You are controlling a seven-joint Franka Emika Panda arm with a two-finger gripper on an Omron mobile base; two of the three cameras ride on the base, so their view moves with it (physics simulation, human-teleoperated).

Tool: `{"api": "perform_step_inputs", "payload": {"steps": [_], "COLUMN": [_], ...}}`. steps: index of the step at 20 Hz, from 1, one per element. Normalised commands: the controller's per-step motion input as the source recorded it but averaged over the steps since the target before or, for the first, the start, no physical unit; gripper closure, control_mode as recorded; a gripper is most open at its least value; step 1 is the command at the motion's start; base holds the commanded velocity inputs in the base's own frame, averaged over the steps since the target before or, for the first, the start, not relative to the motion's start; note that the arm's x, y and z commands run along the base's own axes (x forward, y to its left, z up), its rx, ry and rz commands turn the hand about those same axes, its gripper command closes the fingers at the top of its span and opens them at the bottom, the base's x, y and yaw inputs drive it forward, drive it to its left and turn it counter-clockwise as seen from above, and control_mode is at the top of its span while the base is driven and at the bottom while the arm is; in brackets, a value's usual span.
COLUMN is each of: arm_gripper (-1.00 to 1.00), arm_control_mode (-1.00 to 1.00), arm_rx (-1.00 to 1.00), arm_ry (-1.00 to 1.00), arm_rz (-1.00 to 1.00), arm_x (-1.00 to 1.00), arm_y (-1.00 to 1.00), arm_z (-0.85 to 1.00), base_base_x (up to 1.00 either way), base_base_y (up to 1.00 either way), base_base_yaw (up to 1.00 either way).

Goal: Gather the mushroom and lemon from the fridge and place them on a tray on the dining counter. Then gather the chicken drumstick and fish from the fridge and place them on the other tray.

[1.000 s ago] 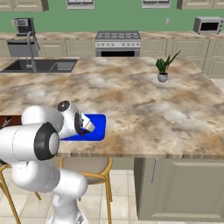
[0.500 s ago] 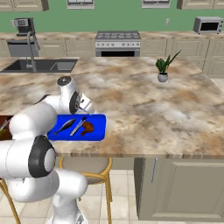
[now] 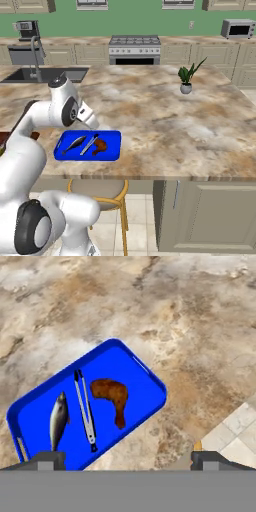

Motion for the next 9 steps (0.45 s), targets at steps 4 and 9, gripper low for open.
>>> {"api": "perform_step_inputs", "payload": {"steps": [4,9], "arm_gripper": [-1.00,-1.00], "arm_control_mode": [-1.00,-1.00], "arm_rx": [0.00,0.00], "arm_ry": [-0.18,-0.28], "arm_rz": [0.00,0.00], "arm_x": [-1.00,-1.00], "arm_y": [0.00,0.00], "arm_z": [0.09,0.05], "base_base_x": [0.00,0.00], "base_base_y": [0.00,0.00], "base_base_yaw": [0.00,0.00]}}
